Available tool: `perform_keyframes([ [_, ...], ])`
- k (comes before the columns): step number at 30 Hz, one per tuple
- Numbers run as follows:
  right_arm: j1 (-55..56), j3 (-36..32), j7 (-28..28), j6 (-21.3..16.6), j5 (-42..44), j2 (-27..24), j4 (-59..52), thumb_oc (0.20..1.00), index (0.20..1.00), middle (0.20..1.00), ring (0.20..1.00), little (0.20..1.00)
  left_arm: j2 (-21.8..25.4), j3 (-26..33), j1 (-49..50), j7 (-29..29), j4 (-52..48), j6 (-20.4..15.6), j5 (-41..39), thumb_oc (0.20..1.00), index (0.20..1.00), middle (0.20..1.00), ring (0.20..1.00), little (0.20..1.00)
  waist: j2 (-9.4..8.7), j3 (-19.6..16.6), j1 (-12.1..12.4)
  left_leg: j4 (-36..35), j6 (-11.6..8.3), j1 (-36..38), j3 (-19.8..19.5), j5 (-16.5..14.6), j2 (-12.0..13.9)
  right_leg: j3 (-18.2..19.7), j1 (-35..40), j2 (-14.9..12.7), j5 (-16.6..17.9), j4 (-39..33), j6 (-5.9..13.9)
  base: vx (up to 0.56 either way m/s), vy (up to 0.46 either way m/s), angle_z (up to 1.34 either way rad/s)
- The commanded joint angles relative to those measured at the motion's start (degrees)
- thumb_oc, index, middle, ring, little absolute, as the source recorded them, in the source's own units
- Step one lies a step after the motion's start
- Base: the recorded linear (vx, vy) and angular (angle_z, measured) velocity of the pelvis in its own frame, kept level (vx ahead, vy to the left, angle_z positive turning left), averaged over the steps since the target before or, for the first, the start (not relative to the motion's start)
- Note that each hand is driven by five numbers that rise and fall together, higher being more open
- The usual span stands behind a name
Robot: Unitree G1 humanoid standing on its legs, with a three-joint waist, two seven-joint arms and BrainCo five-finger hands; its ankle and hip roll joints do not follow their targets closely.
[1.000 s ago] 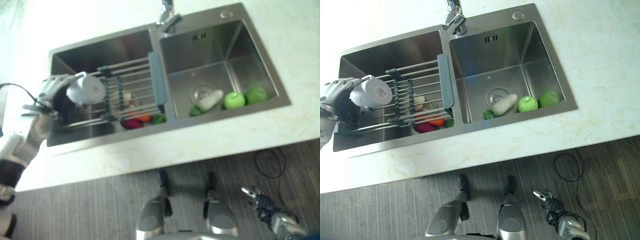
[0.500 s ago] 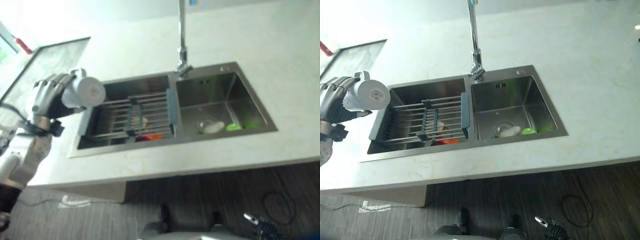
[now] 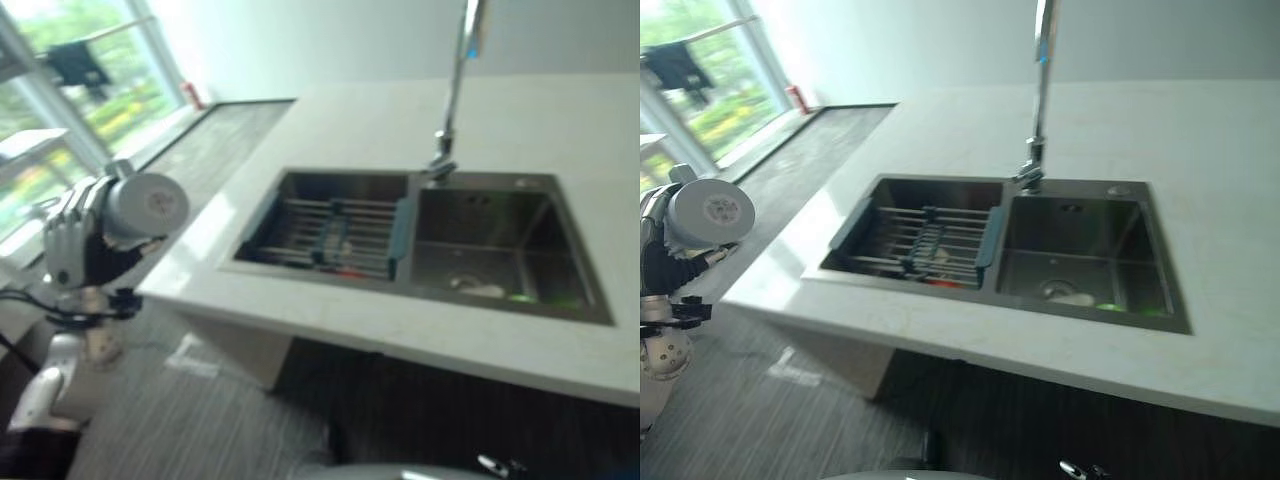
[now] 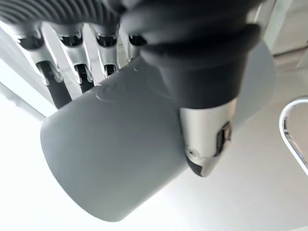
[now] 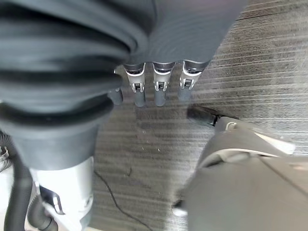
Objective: Place the dishes in the dishwasher.
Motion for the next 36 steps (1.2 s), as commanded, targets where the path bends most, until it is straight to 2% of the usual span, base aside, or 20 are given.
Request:
perform_keyframes([
  [1,-5.21,-1.00,1.18,-3.28,-0.71,0.42,-1.13,1.000,1.000,1.000,1.000,1.000,4.24,4.58,-4.04,3.69,-1.94,-2.70,-0.67,0.200,0.200,0.200,0.200,0.200,-0.87,3.66,-2.38,4.40,3.46,7.61,-1.84,-11.33,2.63,7.40,-0.34,0.01,-5.57,2.82,3.26,-0.35,0.499,1.05],
  [3,-4.48,-0.38,3.55,-5.94,-1.55,0.87,-2.69,1.000,1.000,1.000,1.000,1.000,4.18,4.76,-4.28,3.09,-2.26,-4.35,-1.46,0.200,0.200,0.200,0.200,0.200,-0.12,3.34,-3.33,0.31,5.04,11.88,0.56,-13.88,1.07,4.75,-3.86,-2.48,-3.51,5.85,4.97,-0.21,0.508,1.07],
  [4,-4.40,0.40,4.99,-8.18,-0.99,1.40,-4.15,1.000,1.000,1.000,1.000,1.000,4.45,4.61,-4.57,2.85,-2.06,-5.00,-1.97,0.200,0.200,0.200,0.200,0.200,0.04,3.62,-3.23,-1.88,5.80,13.55,-0.03,-14.66,-0.71,3.85,-4.95,-3.98,-2.26,7.28,6.33,-0.13,0.470,1.25],
  [5,-4.58,0.71,5.17,-8.36,-0.79,1.95,-5.21,1.000,1.000,1.000,1.000,1.000,4.59,4.41,-4.49,2.99,-2.21,-4.87,-2.07,0.200,0.200,0.200,0.200,0.200,-0.05,3.83,-2.73,-2.58,6.50,13.70,-1.09,-15.20,-2.19,3.77,-5.08,-5.03,-1.14,7.76,7.03,-0.12,0.419,1.59],
  [8,-4.75,1.68,5.50,-5.97,1.59,4.21,-9.33,1.000,1.000,1.000,1.000,1.000,3.41,4.03,-3.40,3.87,-3.20,-5.45,0.43,0.200,0.200,0.200,0.200,0.200,-0.50,4.15,-0.72,-2.56,8.38,12.73,-3.45,-16.14,-4.93,3.62,-4.90,-7.97,-0.65,10.52,7.43,-0.09,0.373,1.20],
  [10,-4.25,2.30,5.03,-4.22,2.37,5.59,-10.86,1.000,1.000,1.000,1.000,1.000,2.92,3.78,-2.17,3.05,-4.20,-7.17,1.14,0.200,0.200,0.200,0.200,0.200,-0.21,4.39,-0.81,-2.73,9.89,12.40,-6.31,-16.07,-5.89,7.65,-5.22,-7.47,-2.70,13.84,6.51,0.00,0.249,0.92],
  [12,-4.04,2.88,5.43,-3.52,3.48,6.11,-10.18,1.000,1.000,1.000,1.000,1.000,3.43,2.66,-2.52,2.69,-3.69,-8.38,0.70,0.200,0.200,0.200,0.200,0.200,-0.30,4.70,-1.86,-3.60,11.00,11.63,-8.52,-14.11,-6.47,12.51,-5.62,-3.83,-5.75,14.95,5.18,-0.03,0.151,1.79],
  [13,-3.83,2.74,6.79,-3.60,3.44,5.99,-8.90,1.000,1.000,1.000,1.000,1.000,3.98,1.40,-3.80,2.24,-2.91,-8.72,0.27,0.200,0.200,0.200,0.200,0.200,-0.73,4.48,-2.71,-5.08,11.44,11.66,-11.78,-13.31,-7.36,17.03,-4.77,0.05,-7.87,14.08,5.01,0.03,0.090,1.90],
  [16,-3.18,2.75,9.30,-1.73,2.59,4.49,-6.42,1.000,1.000,1.000,1.000,1.000,5.19,-1.14,-7.24,-1.64,-1.94,-8.23,-2.29,0.200,0.200,0.200,0.200,0.200,-1.99,3.87,-3.95,-8.65,11.84,12.18,-18.01,-11.72,-9.75,24.58,-3.03,6.27,-8.18,9.61,3.59,0.10,-0.014,2.35],
  [18,-3.34,2.78,10.51,-0.92,3.14,3.42,-4.95,1.000,1.000,1.000,1.000,1.000,6.10,-2.05,-8.55,-2.96,-1.38,-8.00,-3.18,0.200,0.200,0.200,0.200,0.200,-2.26,3.97,-4.19,-8.44,11.96,11.63,-20.11,-11.15,-10.50,27.12,-3.52,8.49,-8.09,9.08,2.89,0.02,-0.080,1.21],
  [20,-4.52,3.56,11.52,0.15,3.30,2.18,-2.40,1.000,1.000,1.000,1.000,1.000,5.94,-3.14,-10.37,-4.41,-0.86,-7.20,-3.40,0.200,0.200,0.200,0.200,0.200,-2.51,4.25,-3.91,-7.64,11.48,10.64,-20.71,-10.92,-10.56,27.60,-3.30,9.48,-8.55,8.53,2.10,-0.05,-0.195,1.15],
  [22,-5.24,3.96,11.05,1.52,4.49,1.93,-1.02,1.000,1.000,1.000,1.000,1.000,5.64,-3.52,-10.34,-6.29,-1.70,-7.90,-3.95,0.200,0.200,0.200,0.200,0.200,-2.39,4.18,-3.27,-6.56,10.86,9.79,-19.17,-10.76,-10.05,26.28,-2.73,9.59,-8.36,7.15,1.82,-0.07,-0.170,1.04],
  [24,-4.71,3.57,10.02,1.41,6.84,1.81,-0.72,1.000,1.000,1.000,1.000,1.000,5.46,-4.35,-11.32,-9.67,-3.41,-9.06,-4.94,0.200,0.200,0.200,0.200,0.200,-2.20,4.35,-4.21,-4.15,9.97,8.66,-13.42,-10.96,-8.91,23.42,-2.02,8.87,-8.03,6.13,1.70,-0.13,-0.028,1.46],
  [25,-4.08,2.69,8.71,1.37,8.95,1.70,-1.26,1.000,1.000,1.000,1.000,1.000,4.94,-5.70,-12.72,-11.38,-3.59,-10.50,-5.24,0.200,0.200,0.200,0.200,0.200,-2.29,4.60,-5.42,-1.96,8.92,8.03,-7.99,-11.07,-7.39,20.59,-1.47,7.92,-7.76,5.78,1.81,-0.20,0.092,1.59],
  [26,-3.89,1.67,7.70,1.72,11.45,1.57,-1.69,1.000,1.000,1.000,1.000,1.000,4.74,-7.41,-14.35,-12.87,-3.93,-11.28,-5.92,0.200,0.200,0.200,0.200,0.200,-2.72,4.70,-6.03,1.31,8.12,6.83,-6.64,-11.51,-6.17,19.48,-1.71,6.80,-7.38,6.26,1.80,-0.20,0.192,2.12],
  [27,-4.34,1.05,7.75,1.69,11.55,1.36,-1.43,1.000,1.000,1.000,1.000,1.000,4.34,-8.36,-15.09,-14.04,-4.57,-10.11,-5.78,0.200,0.200,0.200,0.200,0.200,-2.86,4.87,-5.92,2.76,7.96,6.49,-8.39,-12.49,-5.95,19.77,-1.83,6.13,-7.41,6.97,1.91,-0.17,0.263,2.47],
  [28,-4.99,0.42,8.27,1.33,11.07,1.09,-0.84,1.000,1.000,1.000,1.000,1.000,4.23,-8.40,-15.40,-15.35,-5.24,-9.90,-5.76,0.200,0.200,0.200,0.200,0.200,-2.66,4.51,-5.69,0.99,7.92,6.82,-9.43,-11.87,-5.52,19.77,-2.43,5.69,-7.23,7.40,2.14,-0.10,0.312,2.54],
  [31,-5.48,0.21,8.33,1.52,12.13,0.90,-0.58,1.000,1.000,1.000,1.000,1.000,5.56,-10.46,-18.24,-18.87,-5.20,-9.10,-6.65,0.200,0.200,0.200,0.200,0.200,-1.35,4.28,-6.52,-6.73,7.05,9.43,-7.96,-8.61,-3.67,18.26,-2.56,4.85,-7.88,8.39,2.78,-0.02,0.191,0.89],
  [33,-6.01,0.59,9.24,1.91,11.71,1.34,-0.25,1.000,1.000,1.000,1.000,1.000,5.82,-11.81,-19.01,-19.41,-5.22,-8.21,-4.93,0.200,0.200,0.200,0.200,0.200,-0.99,3.99,-6.66,-9.83,7.24,11.36,-8.05,-8.32,-3.91,17.72,-2.84,4.00,-7.26,8.02,3.73,0.04,0.124,-0.18],
  [36,-6.45,1.28,9.25,2.24,10.11,2.64,0.38,1.000,1.000,1.000,1.000,1.000,5.86,-12.15,-18.37,-19.36,-5.30,-7.48,-4.15,0.200,0.200,0.200,0.200,0.200,-0.91,3.15,-6.21,-11.12,7.30,12.53,-5.62,-8.84,-3.69,15.53,-2.37,2.88,-5.54,5.60,5.07,0.06,0.077,-0.50],
])
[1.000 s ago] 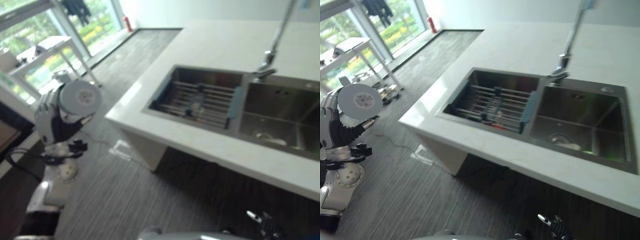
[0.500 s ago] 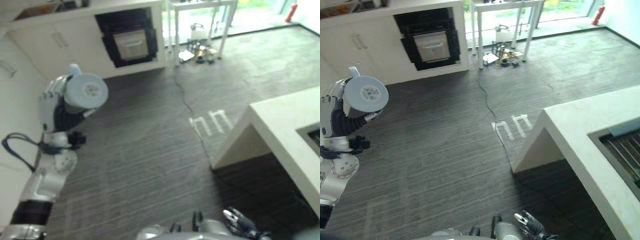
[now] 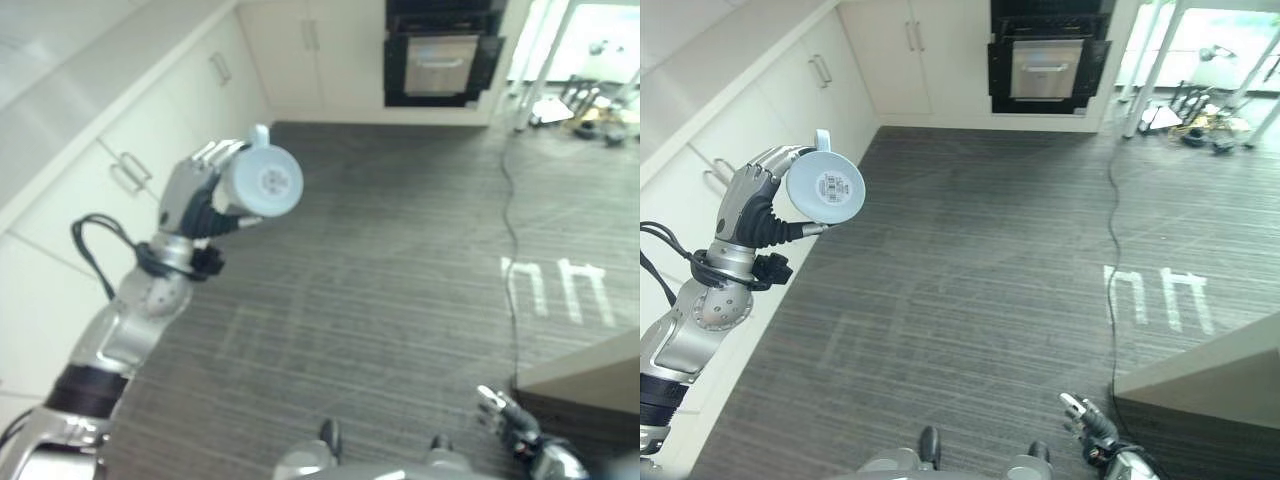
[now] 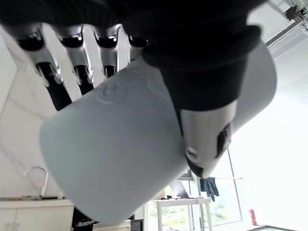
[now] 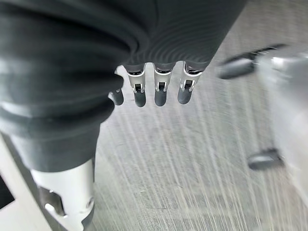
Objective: Place the dishes in the dishwasher.
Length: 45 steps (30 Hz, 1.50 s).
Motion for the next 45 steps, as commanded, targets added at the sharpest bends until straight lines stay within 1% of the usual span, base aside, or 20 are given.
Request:
perform_keyframes([
  [1,1.10,2.43,0.76,-0.28,-0.41,-1.20,0.63,1.000,1.000,1.000,1.000,1.000,0.16,2.97,-2.63,0.44,-0.29,0.19,-0.85,0.200,0.200,0.200,0.200,0.200,1.61,-3.12,-1.39,0.27,1.13,0.45,-1.31,-6.03,1.14,-5.07,-1.15,3.52,-2.92,1.30,-1.50,0.02,0.009,-0.46],
  [9,2.12,2.34,0.58,-0.10,-3.00,-1.29,0.83,1.000,1.000,1.000,1.000,1.000,1.13,3.08,-2.68,-2.35,-1.48,1.19,-1.03,0.200,0.200,0.200,0.200,0.200,0.87,-4.26,-1.70,0.27,1.17,1.25,0.85,-6.63,1.43,-3.77,-0.03,4.08,-1.20,-2.73,-0.92,0.03,-0.018,-0.14],
  [10,-0.77,5.28,2.26,7.06,-7.25,-1.14,3.58,1.000,1.000,1.000,1.000,1.000,-9.80,-0.49,-0.88,1.42,6.12,3.18,-5.27,0.200,0.200,0.200,0.200,0.200,0.70,-4.36,-1.89,0.89,2.46,2.53,0.53,-6.66,-0.70,-0.59,1.90,8.95,-4.23,-0.54,-4.18,0.04,-0.019,-0.03],
  [11,-0.78,5.19,2.79,7.47,-7.15,-1.11,3.91,1.000,1.000,1.000,1.000,1.000,-9.76,-0.40,-0.78,1.33,6.01,3.21,-5.01,0.200,0.200,0.200,0.200,0.200,0.77,-4.40,-1.81,0.87,2.42,2.64,0.40,-6.71,-0.70,-0.61,2.07,8.98,-4.34,-0.57,-4.22,0.05,-0.018,-0.03],
  [19,0.22,4.54,2.08,6.38,-7.82,-0.92,4.79,1.000,1.000,1.000,1.000,1.000,-8.73,0.34,0.11,-0.29,5.41,3.91,-5.75,0.200,0.200,0.200,0.200,0.200,1.04,-4.70,-1.81,0.58,2.52,3.71,0.68,-7.11,-0.64,-1.35,3.26,8.82,-4.95,-0.54,-4.21,0.04,0.008,0.00],
  [22,0.18,5.49,1.28,4.18,-13.31,-0.68,4.63,1.000,1.000,1.000,1.000,1.000,-8.54,0.18,0.07,-0.94,4.90,4.41,-6.05,0.200,0.200,0.200,0.200,0.200,1.16,-4.56,-1.65,0.64,2.70,3.74,0.29,-7.11,-0.68,-1.22,3.26,9.01,-5.55,0.34,-4.40,0.05,-0.022,0.04],
  [24,-0.27,6.66,1.04,4.98,-9.51,-0.35,4.07,1.000,1.000,1.000,1.000,1.000,-8.48,-0.23,-0.02,-0.71,4.75,4.74,-5.95,0.200,0.200,0.200,0.200,0.200,1.07,-4.19,-1.66,1.40,2.79,3.80,0.16,-7.22,-0.42,-0.79,3.06,9.54,-6.48,1.67,-4.94,0.07,-0.064,0.11],
  [25,-0.42,6.72,1.00,5.45,-8.36,-0.24,3.77,1.000,1.000,1.000,1.000,1.000,-8.51,-0.42,-0.22,-0.56,4.92,4.90,-5.97,0.200,0.200,0.200,0.200,0.200,0.98,-4.05,-1.85,2.71,2.89,3.52,-0.07,-7.64,-0.38,-0.14,2.82,9.87,-6.88,2.37,-5.31,0.06,-0.074,0.16],
  [27,-0.73,6.47,0.10,4.65,-7.57,-0.26,2.63,1.000,1.000,1.000,1.000,1.000,-8.34,-1.02,-0.93,0.17,5.04,5.10,-6.41,0.200,0.200,0.200,0.200,0.200,-0.36,-2.96,-2.58,14.93,4.10,0.10,0.95,-12.46,-1.01,0.88,1.20,9.15,-8.05,5.81,-6.57,0.05,-0.054,0.25],
  [28,-0.73,6.76,-0.65,4.53,-7.45,-0.34,1.68,1.000,1.000,1.000,1.000,1.000,-8.60,-1.30,-1.30,0.57,5.40,5.05,-6.66,0.200,0.200,0.200,0.200,0.200,-0.87,-1.87,-2.29,22.93,3.88,-3.49,0.41,-12.64,-0.98,1.21,1.12,8.85,-8.07,6.84,-7.19,0.07,-0.029,0.43],
  [29,-0.83,7.37,-1.95,4.09,-7.28,-0.47,1.02,1.000,1.000,1.000,1.000,1.000,-8.44,-1.08,-1.77,0.69,6.01,4.48,-7.32,0.200,0.200,0.200,0.200,0.200,-1.13,-0.35,-1.57,30.35,3.39,-9.52,-1.36,-10.64,-1.30,2.45,0.98,9.14,-8.11,7.97,-8.08,0.14,0.052,0.41],
  [32,-1.53,7.22,-2.00,3.16,-7.49,-0.99,2.19,1.000,1.000,1.000,1.000,1.000,-8.08,-0.46,-1.95,0.40,6.95,2.58,-7.78,0.200,0.200,0.200,0.200,0.200,0.35,1.43,-0.42,21.60,1.48,-13.47,-2.38,-4.81,-0.12,4.36,1.61,10.48,-9.41,8.62,-8.04,0.29,0.244,-0.03],
  [33,-1.45,6.75,-2.27,2.70,-8.01,-1.26,2.38,1.000,1.000,1.000,1.000,1.000,-8.64,-0.57,-2.00,0.81,6.92,2.15,-7.33,0.200,0.200,0.200,0.200,0.200,1.29,1.86,0.19,15.73,-0.29,-16.02,-2.01,0.04,1.58,4.26,3.84,10.77,-9.97,7.21,-7.79,0.42,0.337,-0.36],
  [34,-1.28,6.36,-2.55,2.48,-8.14,-1.69,2.46,1.000,1.000,1.000,1.000,1.000,-9.33,-0.83,-2.23,1.16,7.17,1.81,-6.96,0.200,0.200,0.200,0.200,0.200,1.45,2.12,0.70,12.44,-1.25,-17.42,-1.69,2.96,2.13,4.09,6.23,10.23,-10.08,5.55,-7.51,0.44,0.382,-0.16],
  [35,-1.24,6.13,-2.65,2.43,-8.04,-2.05,2.42,1.000,1.000,1.000,1.000,1.000,-9.84,-0.73,-2.18,1.17,7.48,1.36,-6.83,0.200,0.200,0.200,0.200,0.200,1.37,2.04,1.30,12.04,-1.60,-18.99,-2.33,3.74,2.14,4.28,7.82,9.45,-10.20,4.49,-7.16,0.35,0.331,0.00],
  [39,-2.24,5.40,-3.45,2.42,-7.04,-1.97,1.51,1.000,1.000,1.000,1.000,1.000,-10.71,0.36,-0.09,0.53,8.45,-0.18,-4.57,0.200,0.200,0.200,0.200,0.200,0.72,-0.70,2.97,9.76,0.57,-17.43,-2.76,0.95,-0.45,3.75,11.42,5.73,-11.27,4.51,-4.32,0.38,0.447,-0.68],
  [40,-1.43,5.03,-3.19,1.17,-8.17,-0.65,0.37,1.000,1.000,1.000,1.000,1.000,-10.06,0.11,-0.17,0.54,9.43,-0.98,-3.18,0.200,0.200,0.200,0.200,0.200,0.42,-1.44,2.90,7.07,2.74,-13.37,-2.95,-0.01,-2.66,0.94,9.44,3.37,-9.19,13.49,-2.91,0.32,0.359,-1.03],
  [43,-0.94,5.41,-3.54,0.14,-9.42,-0.02,-1.31,1.000,1.000,1.000,1.000,1.000,-9.54,-0.24,-0.30,0.97,10.12,-1.39,-2.93,0.200,0.200,0.200,0.200,0.200,0.98,-1.62,2.50,5.24,4.35,-10.54,-2.28,-0.39,-3.34,-1.31,5.17,1.84,-5.19,22.23,-2.09,0.24,0.309,-0.23],
  [44,-0.41,5.96,-3.11,-0.43,-8.40,0.44,-3.45,1.000,1.000,1.000,1.000,1.000,-8.54,-1.67,-1.04,1.56,10.65,-0.89,-2.61,0.200,0.200,0.200,0.200,0.200,1.44,-0.98,1.60,2.84,5.70,-5.85,-0.65,-1.52,-3.85,-3.39,-1.56,0.77,-3.18,32.64,-1.82,0.25,0.249,0.22],
  [45,-0.44,6.06,-2.97,-0.23,-7.59,0.50,-4.22,1.000,1.000,1.000,1.000,1.000,-8.15,-2.16,-1.42,1.72,10.62,-0.87,-2.44,0.200,0.200,0.200,0.200,0.200,1.36,-0.67,0.94,2.41,5.91,-4.74,-0.79,-1.93,-4.10,-3.09,-3.16,3.03,-3.89,32.35,-1.80,0.29,0.213,0.03],
])
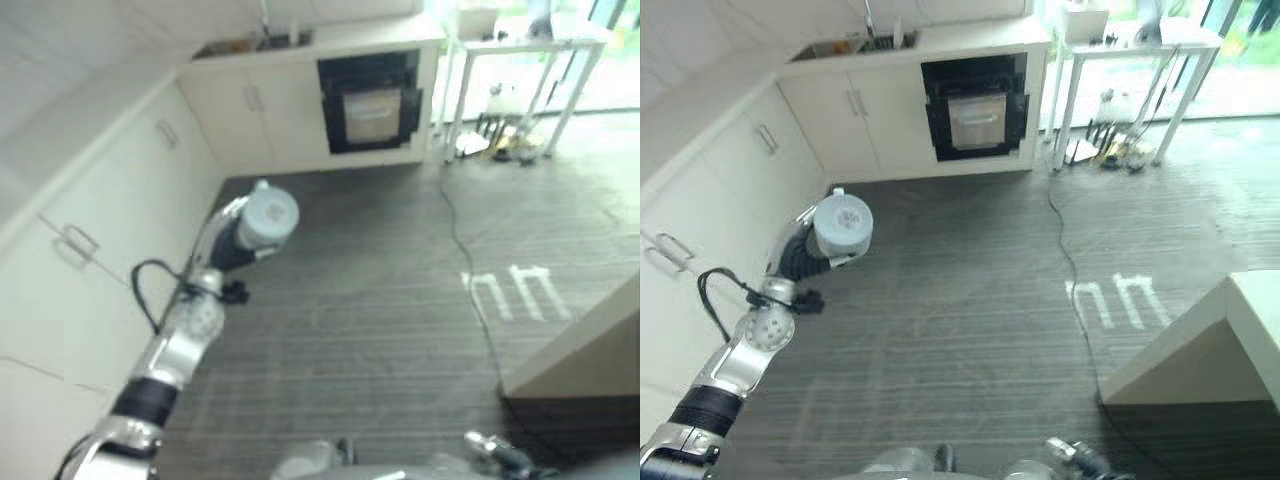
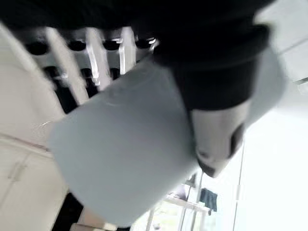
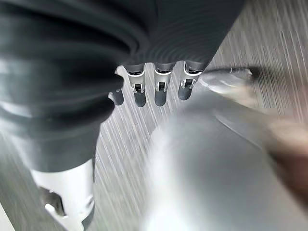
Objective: Place the dishes in the dishwasher.
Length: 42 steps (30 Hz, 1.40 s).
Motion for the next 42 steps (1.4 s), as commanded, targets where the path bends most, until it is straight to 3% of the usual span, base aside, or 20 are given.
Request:
perform_keyframes([
  [1,-5.65,-0.60,1.85,-2.34,1.62,-0.17,-2.55,1.000,1.000,1.000,1.000,1.000,3.65,1.44,-3.59,2.73,-6.08,-1.50,0.71,0.200,0.200,0.200,0.200,0.200,2.96,3.70,-0.30,-8.70,-4.28,1.87,2.01,3.52,3.65,-3.69,5.15,9.03,5.17,-7.58,-0.12,0.18,-0.003,0.35],
  [2,-5.90,-0.23,1.83,-2.56,1.67,-0.18,-3.23,1.000,1.000,1.000,1.000,1.000,4.29,1.28,-4.79,2.09,-6.24,-1.25,0.42,0.200,0.200,0.200,0.200,0.200,3.46,4.07,-1.19,-9.00,-4.52,3.04,2.05,3.11,4.13,-3.98,2.87,10.78,4.52,-10.44,-0.64,0.21,-0.046,0.42],
  [5,-6.63,0.12,2.29,-2.93,3.30,-0.42,-2.86,1.000,1.000,1.000,1.000,1.000,5.31,0.96,-6.72,1.29,-5.54,-0.76,-0.44,0.200,0.200,0.200,0.200,0.200,3.04,4.74,-2.39,-9.72,-5.05,5.32,1.60,1.91,4.06,-3.77,1.54,11.03,5.98,-21.94,-0.41,0.28,-0.146,0.49],
  [7,-7.33,-0.28,3.01,-3.33,4.22,-0.45,-1.92,1.000,1.000,1.000,1.000,1.000,5.53,0.40,-6.97,0.80,-5.15,-0.65,-0.34,0.200,0.200,0.200,0.200,0.200,2.44,4.57,-3.83,-9.93,-4.87,7.86,0.68,-0.50,3.62,-1.55,-1.39,9.84,11.12,-29.22,1.23,0.39,-0.222,0.46],
  [10,-7.57,-0.94,2.43,-2.98,4.32,0.18,-2.63,1.000,1.000,1.000,1.000,1.000,6.19,-0.23,-6.18,0.97,-5.34,-1.36,-0.07,0.200,0.200,0.200,0.200,0.200,1.86,4.21,-5.08,-9.38,-3.97,11.20,-0.29,-4.85,3.19,0.45,-4.85,8.31,15.72,-31.73,2.94,0.46,-0.276,0.29],
  [16,-7.75,0.28,1.43,-2.84,2.11,-1.66,-3.48,1.000,1.000,1.000,1.000,1.000,3.85,-0.81,-4.29,1.79,-7.09,2.33,0.08,0.200,0.200,0.200,0.200,0.200,1.86,2.07,-5.75,0.74,-6.34,13.39,-2.87,-8.61,5.83,1.64,-2.05,11.32,9.42,-28.34,-1.48,0.37,-0.335,0.34],
  [18,-8.34,1.35,1.61,-2.46,2.50,-2.54,-3.54,1.000,1.000,1.000,1.000,1.000,3.49,-0.29,-3.66,2.35,-7.02,3.23,-0.57,0.200,0.200,0.200,0.200,0.200,1.79,2.15,-5.01,11.33,-8.20,10.83,-2.78,-4.66,7.51,0.56,-0.16,12.10,7.61,-27.98,-3.44,0.26,-0.368,-0.42],
  [20,-8.50,2.05,2.73,-1.90,3.72,-3.56,-3.86,1.000,1.000,1.000,1.000,1.000,3.35,1.52,-1.30,3.25,-7.33,2.04,-1.27,0.200,0.200,0.200,0.200,0.200,1.27,3.21,-3.28,31.40,-10.41,2.10,-3.67,1.12,8.30,0.17,2.73,12.64,5.69,-27.81,-5.93,0.27,-0.417,-0.59],
  [22,-8.23,1.92,2.82,-2.24,2.28,-3.89,-4.11,1.000,1.000,1.000,1.000,1.000,3.01,2.97,-0.13,2.77,-7.65,1.11,-1.64,0.200,0.200,0.200,0.200,0.200,0.93,3.83,-2.48,38.64,-10.41,-4.80,-2.64,3.28,8.89,-0.56,4.89,12.71,4.62,-28.27,-7.50,0.25,-0.224,-0.45],
  [24,-8.22,1.96,2.53,-3.68,2.49,-3.66,-2.80,1.000,1.000,1.000,1.000,1.000,2.80,3.58,0.50,2.88,-7.08,-0.12,-2.03,0.200,0.200,0.200,0.200,0.200,1.47,4.80,-1.14,32.71,-8.78,-9.47,-1.35,1.13,6.42,0.08,7.84,13.72,3.33,-29.15,-7.64,0.36,-0.016,-0.20],
  [26,-8.32,1.46,1.70,-3.28,3.07,-3.33,-1.76,1.000,1.000,1.000,1.000,1.000,2.61,3.45,0.41,2.94,-6.84,-0.57,-2.38,0.200,0.200,0.200,0.200,0.200,1.94,5.39,-0.68,19.48,-8.83,-9.01,0.62,2.02,7.71,0.93,10.51,14.58,1.90,-30.48,-7.23,0.38,0.110,-0.39],
  [27,-8.41,1.51,1.29,-3.02,3.12,-3.26,-1.49,1.000,1.000,1.000,1.000,1.000,2.60,3.36,0.33,3.02,-6.83,-0.56,-2.51,0.200,0.200,0.200,0.200,0.200,1.94,5.46,-0.41,16.45,-8.96,-9.12,0.54,2.97,7.40,1.46,10.99,14.66,1.94,-30.99,-7.10,0.60,0.249,-0.63],
  [28,-8.59,2.01,-0.52,-1.69,0.95,-3.16,0.56,1.000,1.000,1.000,1.000,1.000,1.89,3.59,0.33,2.58,-6.40,-0.96,-2.46,0.200,0.200,0.200,0.200,0.200,2.89,5.56,1.13,2.80,-11.05,-11.49,-0.93,7.85,8.10,3.29,14.23,15.80,1.24,-33.38,-6.51,0.55,0.236,-0.54],
  [29,-8.61,2.14,-0.94,-1.69,0.17,-3.18,1.66,1.000,1.000,1.000,1.000,1.000,1.57,3.78,0.27,2.26,-6.24,-1.15,-2.27,0.200,0.200,0.200,0.200,0.200,2.81,5.58,1.55,0.26,-11.56,-12.12,-0.64,9.35,8.67,3.51,15.33,15.59,1.16,-34.23,-6.38,0.66,0.290,-0.87],
  [31,-7.81,1.56,-2.86,-0.85,-2.38,-3.62,3.84,1.000,1.000,1.000,1.000,1.000,0.50,4.68,0.34,1.41,-5.36,-2.62,-1.46,0.200,0.200,0.200,0.200,0.200,2.81,4.97,1.75,-1.98,-12.14,-13.84,3.91,11.63,11.91,1.70,18.18,14.17,-0.15,-35.35,-5.58,0.62,0.405,-0.65],
  [35,-4.87,-2.42,-7.03,1.16,-1.33,-2.30,5.74,1.000,1.000,1.000,1.000,1.000,0.96,4.61,-1.04,-0.38,-5.07,-2.81,-0.87,0.200,0.200,0.200,0.200,0.200,2.24,2.60,1.73,-1.74,-8.98,-10.28,3.09,6.79,7.65,0.76,20.47,10.81,-2.57,-28.87,-3.27,0.59,0.538,-0.18],
  [38,-2.47,-5.09,-9.47,-2.31,-0.03,-0.48,4.12,1.000,1.000,1.000,1.000,1.000,2.76,2.29,-4.05,-0.54,-4.44,-3.14,0.25,0.200,0.200,0.200,0.200,0.200,1.90,2.05,0.04,-5.88,-4.52,-5.42,1.39,5.09,3.10,0.77,15.01,7.56,5.85,-10.36,0.58,0.31,0.366,0.58],
  [40,-2.17,-5.02,-9.69,-3.39,-0.25,-0.06,2.68,1.000,1.000,1.000,1.000,1.000,3.70,0.50,-5.46,0.30,-3.75,-2.02,0.23,0.200,0.200,0.200,0.200,0.200,3.19,2.37,-0.96,-7.24,-3.03,-2.75,0.41,4.14,2.51,0.62,8.14,6.81,11.49,1.02,1.11,0.26,0.252,0.95],
  [41,-2.26,-4.72,-9.75,-3.90,-1.11,-0.07,2.23,1.000,1.000,1.000,1.000,1.000,3.98,-0.08,-5.74,0.96,-3.37,-1.60,-0.18,0.200,0.200,0.200,0.200,0.200,3.70,2.65,-1.43,-7.97,-2.92,-1.25,0.51,3.89,2.64,0.37,5.16,6.53,12.05,2.47,0.82,0.35,0.157,0.97],
  [42,-2.70,-3.61,-9.97,-4.52,-1.40,-0.52,1.44,1.000,1.000,1.000,1.000,1.000,4.36,-0.61,-5.95,1.84,-2.86,-1.28,-0.56,0.200,0.200,0.200,0.200,0.200,4.03,3.93,-2.56,-8.97,-3.42,2.26,0.80,3.43,2.72,-0.76,1.16,7.60,8.33,-1.78,-0.37,0.32,-0.050,0.38],
])
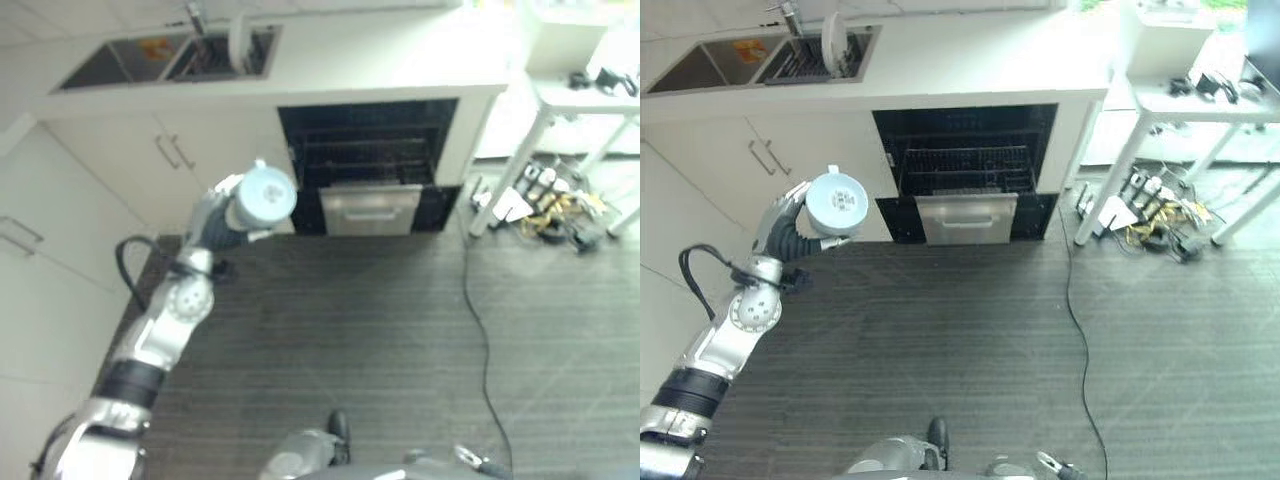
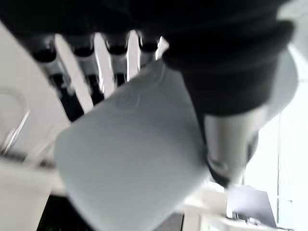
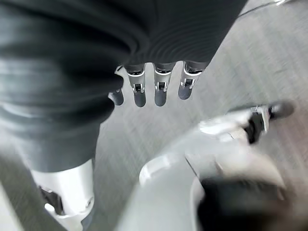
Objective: Place the dishes in the dishwasher.
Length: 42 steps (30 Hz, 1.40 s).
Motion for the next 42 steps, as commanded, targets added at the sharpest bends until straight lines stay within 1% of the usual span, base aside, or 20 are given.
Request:
perform_keyframes([
  [1,-2.47,3.77,-1.37,-3.13,1.59,-3.85,-3.88,1.000,1.000,1.000,1.000,1.000,0.11,3.98,0.28,2.51,1.91,-0.09,-0.49,0.200,0.200,0.200,0.200,0.200,2.70,0.59,-3.30,-11.95,-5.32,11.04,-3.24,3.68,9.11,-0.44,-5.68,1.59,-18.81,-23.77,-2.61,0.32,-0.217,-0.39],
  [2,-2.83,3.88,-1.57,-2.82,2.57,-4.19,-4.13,1.000,1.000,1.000,1.000,1.000,0.41,3.87,-0.61,1.69,1.59,0.20,-0.40,0.200,0.200,0.200,0.200,0.200,2.40,0.99,-4.03,-11.84,-5.63,11.66,-4.26,3.03,9.45,0.69,-6.73,2.18,-18.48,-32.17,-2.51,0.27,-0.325,-0.64],
  [3,-3.32,3.99,-1.11,-2.39,2.82,-4.42,-3.76,1.000,1.000,1.000,1.000,1.000,1.29,3.56,-1.75,1.32,1.99,0.54,-0.76,0.200,0.200,0.200,0.200,0.200,2.16,1.53,-4.72,-11.58,-5.83,12.84,-4.72,1.48,10.16,1.57,-8.15,2.01,-16.74,-36.16,-1.94,0.22,-0.292,-0.21],
  [5,-3.79,4.14,-0.55,-2.87,2.46,-4.65,-2.34,1.000,1.000,1.000,1.000,1.000,1.14,3.07,-1.95,1.75,2.61,0.67,-0.41,0.200,0.200,0.200,0.200,0.200,1.68,1.10,-4.54,-11.45,-6.57,12.62,-4.03,1.84,10.98,1.65,-5.23,2.89,-18.32,-41.15,-2.15,0.19,-0.250,0.75],
  [6,-4.25,4.19,-0.38,-3.05,2.47,-5.18,-1.32,1.000,1.000,1.000,1.000,1.000,0.55,2.60,-1.50,2.37,2.29,1.01,-0.46,0.200,0.200,0.200,0.200,0.200,1.36,0.39,-4.01,-11.52,-7.20,12.55,-3.47,2.27,11.54,1.14,-2.61,3.36,-18.22,-44.36,-2.28,0.16,-0.202,0.99],
  [8,-4.64,4.36,-1.33,-2.88,2.96,-5.66,-1.01,1.000,1.000,1.000,1.000,1.000,0.34,3.10,-0.53,1.65,0.59,1.86,-0.70,0.200,0.200,0.200,0.200,0.200,1.21,-0.36,-3.50,-11.71,-7.93,12.65,-3.12,2.29,11.95,0.99,-0.25,3.53,-17.97,-47.82,-2.48,0.13,-0.132,0.64],
  [12,-4.49,4.10,-2.02,-2.49,3.10,-5.84,-1.55,1.000,1.000,1.000,1.000,1.000,0.60,3.62,-0.13,0.62,-0.89,3.18,-1.38,0.200,0.200,0.200,0.200,0.200,1.25,-1.36,-3.35,-12.45,-8.76,13.04,-2.50,2.16,12.53,0.45,1.88,3.57,-17.40,-51.68,-2.63,0.06,-0.078,-0.26],
  [14,-4.09,4.01,-2.35,-2.28,3.08,-5.70,-2.12,1.000,1.000,1.000,1.000,1.000,0.77,4.18,0.31,0.05,-1.25,2.64,-1.43,0.200,0.200,0.200,0.200,0.200,1.32,-1.69,-3.42,-12.68,-9.04,13.30,-1.97,1.95,12.78,0.05,2.53,3.50,-17.36,-52.58,-2.68,0.01,-0.050,-0.64],
  [18,-3.55,3.52,-2.14,-2.87,3.64,-5.25,-0.81,1.000,1.000,1.000,1.000,1.000,1.27,4.11,0.25,-0.12,-1.85,3.20,-1.68,0.200,0.200,0.200,0.200,0.200,1.65,-2.32,-3.73,-12.84,-9.25,13.90,-1.69,1.40,12.92,0.20,3.34,3.43,-17.16,-53.87,-2.68,-0.01,-0.018,-0.13],
  [24,-3.39,3.51,-2.03,-3.97,3.61,-4.86,0.02,1.000,1.000,1.000,1.000,1.000,2.01,3.93,0.00,-0.23,-1.87,3.48,-2.08,0.200,0.200,0.200,0.200,0.200,1.85,-2.69,-3.96,-12.95,-9.20,14.63,-1.35,0.80,13.04,0.65,3.73,3.56,-17.52,-53.84,-2.65,-0.01,-0.009,0.02],
  [27,-3.30,3.48,-1.91,-3.44,4.05,-4.79,-0.50,1.000,1.000,1.000,1.000,1.000,2.08,3.79,0.10,-0.36,-2.19,3.82,-2.39,0.200,0.200,0.200,0.200,0.200,1.76,-2.66,-4.29,-12.82,-9.13,14.88,-0.73,0.55,13.36,0.94,3.83,3.85,-18.12,-53.51,-2.94,-0.02,-0.044,0.02],
  [28,-3.23,3.26,-2.14,-3.02,4.26,-4.76,-0.54,1.000,1.000,1.000,1.000,1.000,1.93,3.63,0.00,-0.34,-1.98,3.90,-2.90,0.200,0.200,0.200,0.200,0.200,1.58,-2.59,-4.75,-11.26,-9.07,14.85,-0.79,-0.28,13.38,2.10,3.98,4.23,-18.50,-53.45,-3.38,-0.02,-0.077,0.05],
  [30,-3.16,2.92,-2.59,-3.41,5.07,-5.02,-0.33,1.000,1.000,1.000,1.000,1.000,1.58,3.27,0.20,0.25,-1.80,3.54,-3.15,0.200,0.200,0.200,0.200,0.200,0.98,-2.36,-4.91,-6.01,-8.69,13.96,-2.14,-2.40,12.21,3.76,3.82,4.21,-18.51,-53.07,-3.79,0.00,-0.020,0.09],
  [31,-3.12,2.74,-2.66,-3.66,5.63,-5.53,-0.53,1.000,1.000,1.000,1.000,1.000,1.44,3.12,0.42,0.67,-1.95,3.17,-3.40,0.200,0.200,0.200,0.200,0.200,0.39,-1.95,-4.61,-1.25,-8.67,12.09,-3.67,-3.66,11.29,4.82,3.83,4.02,-18.19,-52.94,-4.06,0.00,0.032,0.14],
  [32,-3.16,2.72,-3.02,-4.01,6.09,-6.26,-1.18,1.000,1.000,1.000,1.000,1.000,1.39,3.22,0.58,0.88,-2.27,2.68,-3.68,0.200,0.200,0.200,0.200,0.200,-0.10,-1.34,-3.99,3.17,-9.04,9.08,-6.07,-3.91,10.90,5.78,3.83,4.02,-17.59,-53.08,-4.32,-0.02,0.138,0.14],
  [33,-3.39,2.77,-2.99,-5.42,7.18,-7.17,-2.09,1.000,1.000,1.000,1.000,1.000,1.63,3.45,0.71,1.36,-2.84,2.07,-4.17,0.200,0.200,0.200,0.200,0.200,-0.09,-0.63,-3.66,1.04,-9.28,8.10,-7.01,-3.10,11.75,6.27,3.19,4.24,-17.45,-52.55,-4.32,-0.04,0.224,-0.09],
  [34,-3.76,2.34,-2.88,-5.70,7.48,-7.88,-2.88,1.000,1.000,1.000,1.000,1.000,1.90,3.42,0.37,1.02,-2.91,1.88,-5.02,0.200,0.200,0.200,0.200,0.200,0.16,-0.48,-4.27,-1.74,-9.30,9.18,-5.08,-2.36,12.85,5.44,2.52,3.99,-17.50,-52.10,-4.10,-0.06,0.259,-0.41],
  [36,-3.45,1.47,-2.03,-6.86,7.98,-8.22,-5.12,1.000,1.000,1.000,1.000,1.000,2.27,3.74,-0.59,0.18,-2.73,1.83,-6.69,0.200,0.200,0.200,0.200,0.200,0.48,-0.34,-4.93,-5.84,-9.65,10.75,-4.10,-0.58,14.01,4.41,1.43,3.36,-17.07,-51.45,-3.41,-0.04,0.166,-0.26],
  [39,-1.45,0.65,-2.45,-10.18,9.19,-7.17,-11.38,1.000,1.000,1.000,1.000,1.000,1.85,3.65,-0.85,-0.25,-1.40,1.24,-8.54,0.200,0.200,0.200,0.200,0.200,0.05,-0.64,-6.03,-10.16,-9.37,13.36,-3.05,-0.30,14.22,3.89,0.34,2.25,-16.56,-50.87,-1.82,-0.01,0.039,-0.12],
  [42,0.44,-0.94,-3.74,-12.62,11.70,-6.96,-18.26,1.000,1.000,1.000,1.000,1.000,0.11,3.67,0.58,1.11,-0.66,0.86,-9.19,0.200,0.200,0.200,0.200,0.200,-0.64,-1.16,-6.86,-11.46,-9.11,14.64,-1.71,-0.59,14.29,4.02,0.38,2.12,-16.44,-51.01,-1.34,0.01,-0.045,-0.27],
])
